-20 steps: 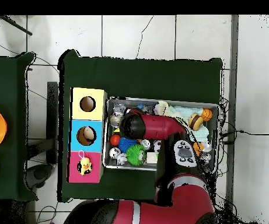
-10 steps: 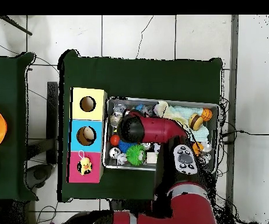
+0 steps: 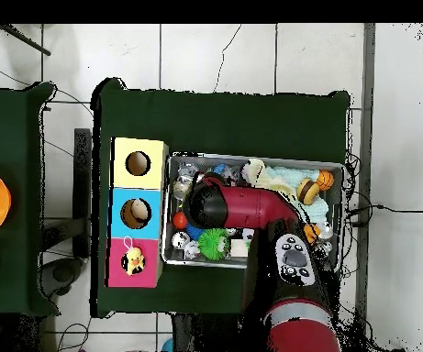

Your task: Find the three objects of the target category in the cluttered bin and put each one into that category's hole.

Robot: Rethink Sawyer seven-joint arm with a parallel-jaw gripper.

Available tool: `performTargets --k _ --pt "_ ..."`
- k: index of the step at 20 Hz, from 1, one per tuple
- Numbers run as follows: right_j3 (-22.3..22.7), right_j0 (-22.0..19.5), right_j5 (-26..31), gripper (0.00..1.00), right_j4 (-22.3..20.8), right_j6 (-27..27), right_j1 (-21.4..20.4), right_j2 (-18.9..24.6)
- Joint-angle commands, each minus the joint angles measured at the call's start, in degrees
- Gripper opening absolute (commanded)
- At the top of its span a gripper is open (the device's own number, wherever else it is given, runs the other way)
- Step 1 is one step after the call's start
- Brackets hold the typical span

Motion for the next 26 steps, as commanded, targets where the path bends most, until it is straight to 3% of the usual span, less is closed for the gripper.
performTargets --k 1,5,11,15,20,26 --pt "-2.32 -0.48 2.55 1.00 -2.14 2.46 5.47 1.29" --pt "-7.06 -1.43 -2.42 1.00 -2.18 2.54 12.83 3.18" --pt "-6.77 -1.42 -2.27 1.00 -1.76 3.31 13.54 3.38" --pt "-3.86 -1.76 -1.56 1.00 -1.77 3.47 11.21 3.42" --pt "2.61 -1.72 1.46 1.00 -1.15 3.96 4.13 3.12" --pt "5.25 -1.69 4.78 1.00 -0.35 3.29 -0.21 3.22"
